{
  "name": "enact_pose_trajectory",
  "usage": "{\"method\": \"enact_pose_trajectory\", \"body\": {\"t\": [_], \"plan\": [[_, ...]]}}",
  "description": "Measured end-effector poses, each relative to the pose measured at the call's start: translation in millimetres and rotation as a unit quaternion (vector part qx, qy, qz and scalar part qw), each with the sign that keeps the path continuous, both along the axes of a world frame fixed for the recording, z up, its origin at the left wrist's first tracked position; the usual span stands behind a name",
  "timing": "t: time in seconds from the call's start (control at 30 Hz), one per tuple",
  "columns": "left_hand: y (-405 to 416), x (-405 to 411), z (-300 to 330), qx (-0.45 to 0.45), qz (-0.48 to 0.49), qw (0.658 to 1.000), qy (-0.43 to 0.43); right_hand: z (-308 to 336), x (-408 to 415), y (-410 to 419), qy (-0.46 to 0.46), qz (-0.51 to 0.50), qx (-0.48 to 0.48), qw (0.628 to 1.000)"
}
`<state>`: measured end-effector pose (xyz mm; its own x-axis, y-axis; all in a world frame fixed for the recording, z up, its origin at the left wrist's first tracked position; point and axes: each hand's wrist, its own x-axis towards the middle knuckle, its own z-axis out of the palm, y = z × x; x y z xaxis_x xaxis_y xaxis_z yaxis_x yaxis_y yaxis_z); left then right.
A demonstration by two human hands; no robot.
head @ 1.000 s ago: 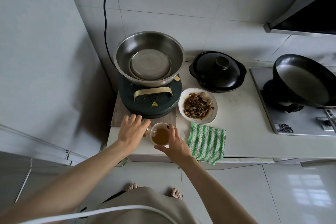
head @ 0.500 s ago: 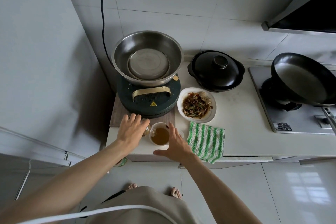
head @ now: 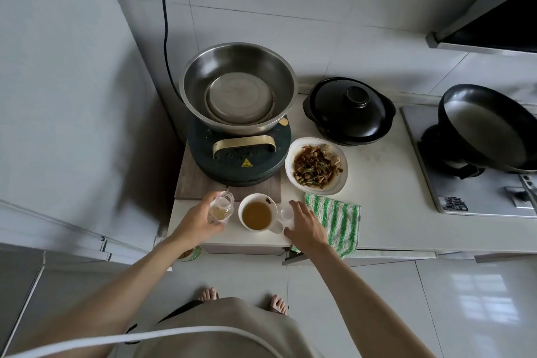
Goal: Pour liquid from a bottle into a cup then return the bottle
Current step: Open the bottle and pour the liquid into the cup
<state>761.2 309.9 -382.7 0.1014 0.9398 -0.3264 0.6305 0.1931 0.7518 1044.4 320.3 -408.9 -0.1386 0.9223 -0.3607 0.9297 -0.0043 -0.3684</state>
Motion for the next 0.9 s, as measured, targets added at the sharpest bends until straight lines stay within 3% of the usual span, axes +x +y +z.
{"method": "enact_pose_trajectory", "body": {"t": [0.13, 0.3, 0.5, 0.6, 0.73, 0.9], "plan": [[-8, 1, -8, -0.021, 0.045, 0.997, -0.065, -8, -9, 7, -0.051, 0.046, 0.006, 0.998], [-16, -1, -24, 0.021, 0.056, 0.997, -0.046, -7, -12, 13, -0.062, 0.056, 0.025, 0.996], [-16, -5, -27, 0.043, 0.03, 0.998, -0.041, 18, 1, -5, -0.053, -0.043, 0.061, 0.996], [-17, -7, -30, 0.053, 0.018, 0.997, -0.047, 44, -5, -17, -0.002, -0.066, 0.106, 0.992], [-18, -8, -34, 0.069, 0.022, 0.997, -0.038, 81, -68, -10, 0.152, -0.007, 0.117, 0.981], [-16, -7, -30, 0.054, 0.034, 0.998, -0.029, 92, -146, 5, 0.133, 0.087, 0.139, 0.977]]}}
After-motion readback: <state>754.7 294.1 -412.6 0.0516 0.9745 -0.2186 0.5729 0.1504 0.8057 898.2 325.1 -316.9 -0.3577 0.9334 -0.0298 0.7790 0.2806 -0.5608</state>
